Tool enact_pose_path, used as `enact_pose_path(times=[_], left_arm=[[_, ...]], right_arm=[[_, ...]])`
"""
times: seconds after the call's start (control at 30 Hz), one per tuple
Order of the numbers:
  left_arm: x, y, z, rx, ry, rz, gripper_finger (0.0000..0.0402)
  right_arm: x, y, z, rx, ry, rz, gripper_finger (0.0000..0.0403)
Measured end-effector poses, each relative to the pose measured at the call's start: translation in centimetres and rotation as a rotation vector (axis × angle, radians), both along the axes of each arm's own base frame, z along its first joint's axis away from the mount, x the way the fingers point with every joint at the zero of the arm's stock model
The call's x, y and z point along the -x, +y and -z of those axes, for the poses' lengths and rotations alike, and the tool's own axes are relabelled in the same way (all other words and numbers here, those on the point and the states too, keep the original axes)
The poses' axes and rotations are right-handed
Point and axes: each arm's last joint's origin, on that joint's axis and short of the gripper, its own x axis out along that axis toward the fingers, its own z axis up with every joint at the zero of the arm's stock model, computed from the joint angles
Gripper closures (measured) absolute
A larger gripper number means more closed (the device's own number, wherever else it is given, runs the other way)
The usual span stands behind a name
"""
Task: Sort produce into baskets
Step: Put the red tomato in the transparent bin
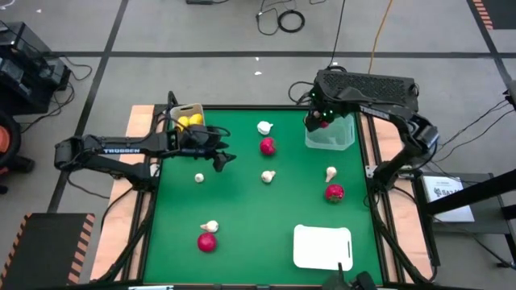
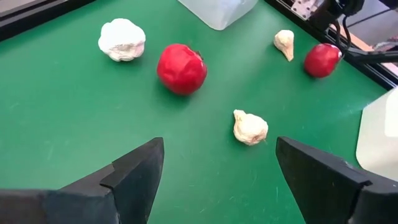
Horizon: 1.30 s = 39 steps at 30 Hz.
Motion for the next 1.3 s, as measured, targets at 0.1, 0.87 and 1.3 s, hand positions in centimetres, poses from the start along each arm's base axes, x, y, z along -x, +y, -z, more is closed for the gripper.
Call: enact_pose_path(times=[0.1,0.87,1.3], left_arm=[[-0.1,-0.5,0.0,-0.004,0.001,0.011,0.0084],[-0.3,-1.5,0.0,-0.013,0.002,0.003,0.0085],[-0.3,-1.4,0.0,-0.103,0.028,0.065,0.0085]], right_arm=[[0.0,-0.5,0.5,-0.033,-0.015,0.004,0.0096],[1.1,-1.1,1.0,-0.114,-0.032,0.05,0.0005],[0.9,0.0,-1.4,-0.197,0.032,0.079,0.0009]])
